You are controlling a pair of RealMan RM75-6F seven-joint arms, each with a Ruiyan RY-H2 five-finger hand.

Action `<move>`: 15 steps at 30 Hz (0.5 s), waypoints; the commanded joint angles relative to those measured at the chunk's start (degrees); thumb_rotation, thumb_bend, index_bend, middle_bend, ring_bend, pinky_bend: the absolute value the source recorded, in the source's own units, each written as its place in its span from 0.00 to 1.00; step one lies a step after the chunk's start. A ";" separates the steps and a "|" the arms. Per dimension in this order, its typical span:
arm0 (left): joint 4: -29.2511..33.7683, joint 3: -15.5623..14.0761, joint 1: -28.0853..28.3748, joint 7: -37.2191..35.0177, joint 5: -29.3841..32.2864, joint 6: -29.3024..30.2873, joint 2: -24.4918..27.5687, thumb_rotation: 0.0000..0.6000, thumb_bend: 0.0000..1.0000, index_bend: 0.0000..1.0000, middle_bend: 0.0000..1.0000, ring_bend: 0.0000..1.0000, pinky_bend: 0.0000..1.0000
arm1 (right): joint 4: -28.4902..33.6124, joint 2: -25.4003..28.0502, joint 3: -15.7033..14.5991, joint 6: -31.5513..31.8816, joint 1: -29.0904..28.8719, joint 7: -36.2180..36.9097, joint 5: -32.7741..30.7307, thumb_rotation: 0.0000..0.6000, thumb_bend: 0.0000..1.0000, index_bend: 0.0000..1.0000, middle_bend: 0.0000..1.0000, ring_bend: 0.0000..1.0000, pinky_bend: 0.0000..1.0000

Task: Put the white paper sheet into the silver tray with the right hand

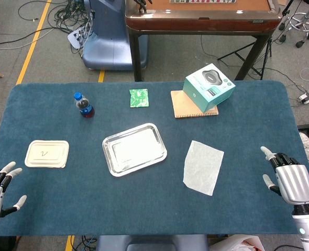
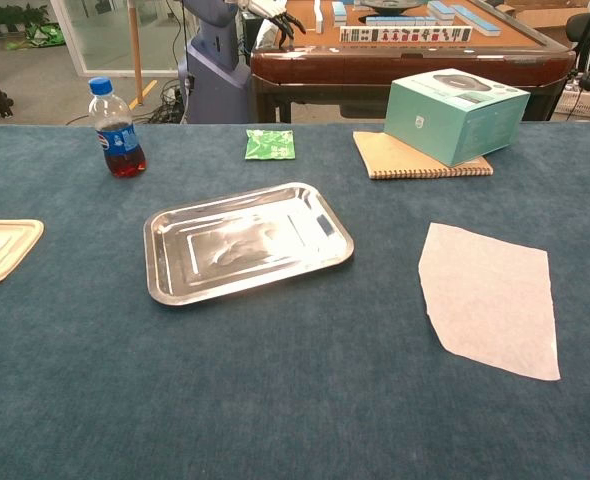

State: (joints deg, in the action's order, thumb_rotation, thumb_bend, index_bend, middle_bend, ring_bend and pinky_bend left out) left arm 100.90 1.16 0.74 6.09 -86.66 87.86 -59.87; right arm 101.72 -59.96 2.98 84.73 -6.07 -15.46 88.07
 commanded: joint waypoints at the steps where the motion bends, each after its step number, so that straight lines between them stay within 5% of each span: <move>1: -0.02 0.00 0.11 0.02 -0.01 -0.14 -0.08 1.00 0.21 0.23 0.12 0.14 0.09 | -0.09 -0.06 -0.02 -0.04 -0.05 0.14 0.16 1.00 0.30 0.16 0.36 0.28 0.48; 15: 0.73 -0.02 0.10 0.66 -0.85 0.67 0.17 1.00 0.21 0.23 0.12 0.14 0.09 | -5.73 -1.20 -2.00 0.64 -1.68 4.43 9.56 1.00 0.30 0.31 0.36 0.27 0.44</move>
State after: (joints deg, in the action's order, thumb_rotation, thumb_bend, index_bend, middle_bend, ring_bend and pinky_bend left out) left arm 101.61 1.14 0.85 6.73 -87.50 88.50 -59.73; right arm 97.01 -60.84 1.66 86.00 -7.15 -11.58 96.45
